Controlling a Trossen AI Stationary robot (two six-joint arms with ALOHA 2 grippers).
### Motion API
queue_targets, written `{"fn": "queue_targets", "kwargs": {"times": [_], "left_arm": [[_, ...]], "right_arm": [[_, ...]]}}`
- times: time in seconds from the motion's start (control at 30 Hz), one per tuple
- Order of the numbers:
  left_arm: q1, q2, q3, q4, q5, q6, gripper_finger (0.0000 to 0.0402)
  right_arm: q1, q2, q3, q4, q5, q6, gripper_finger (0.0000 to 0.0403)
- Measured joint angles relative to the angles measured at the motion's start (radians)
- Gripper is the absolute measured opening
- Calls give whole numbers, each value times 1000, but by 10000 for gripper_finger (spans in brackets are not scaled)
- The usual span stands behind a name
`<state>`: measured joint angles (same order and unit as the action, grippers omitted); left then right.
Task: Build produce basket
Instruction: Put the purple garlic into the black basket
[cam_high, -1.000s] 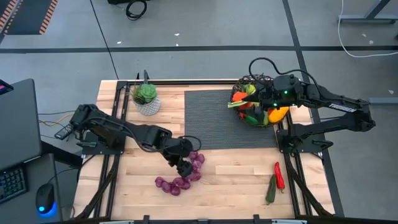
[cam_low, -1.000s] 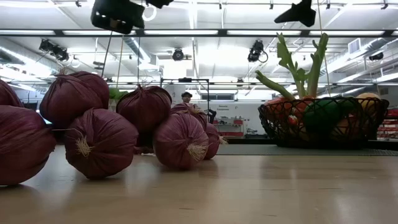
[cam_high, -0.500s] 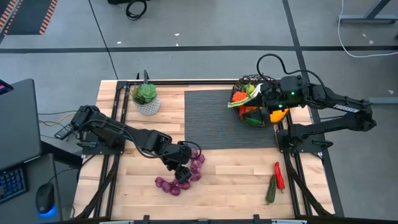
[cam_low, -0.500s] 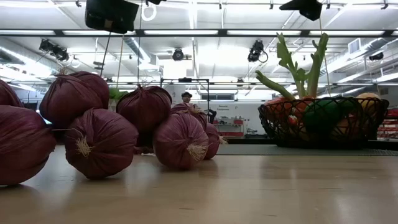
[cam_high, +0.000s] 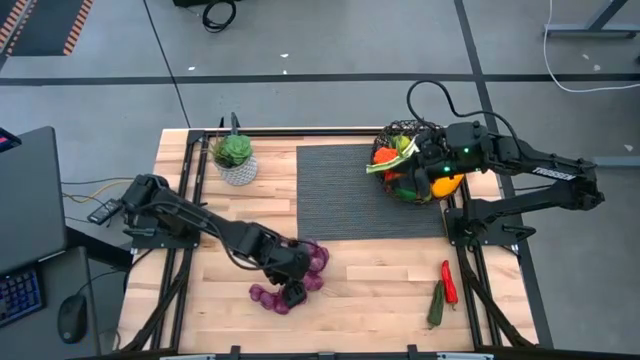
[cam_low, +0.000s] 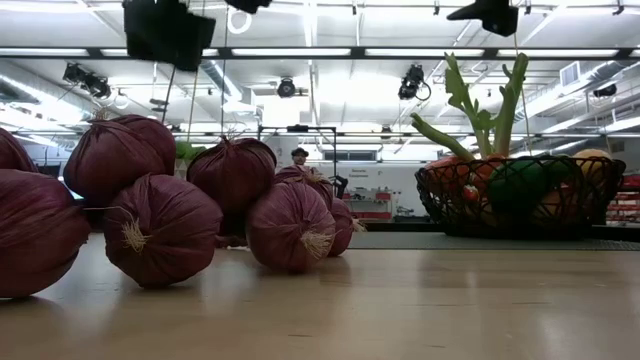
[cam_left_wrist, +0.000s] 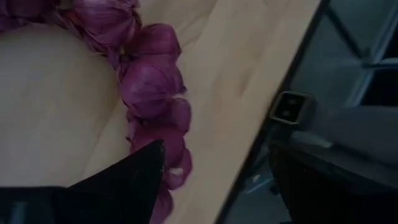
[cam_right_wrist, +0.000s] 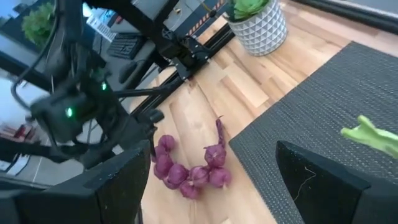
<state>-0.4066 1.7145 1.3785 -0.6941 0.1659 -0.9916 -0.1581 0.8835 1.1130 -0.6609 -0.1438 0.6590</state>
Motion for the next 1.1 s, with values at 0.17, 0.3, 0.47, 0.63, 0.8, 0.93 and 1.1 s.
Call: {"fn": "queue_targets", "kwargs": {"times": [0.17, 0.3, 0.47, 0.63, 0.8, 0.93, 1.1], "left_arm": [[-15, 59, 0, 3, -35, 29, 291], [-14, 94, 0, 1, -73, 27, 291], [-5, 147, 0, 17, -124, 28, 291], [0, 205, 0, 45, -106, 59, 291], [20, 254, 0, 34, -102, 55, 290], [41, 273, 0, 33, -81, -17, 273], [70, 273, 2, 28, -48, -81, 206]], "right_arm": [[0, 0, 0, 0, 15, 23, 349], [0, 0, 0, 0, -13, 46, 349], [0, 0, 0, -29, -32, 16, 349], [0, 0, 0, -104, -34, -7, 349], [4, -4, 0, -181, -39, -17, 349], [12, -15, 0, -225, -41, -45, 349], [12, -34, 0, -294, -53, -74, 349]]}}
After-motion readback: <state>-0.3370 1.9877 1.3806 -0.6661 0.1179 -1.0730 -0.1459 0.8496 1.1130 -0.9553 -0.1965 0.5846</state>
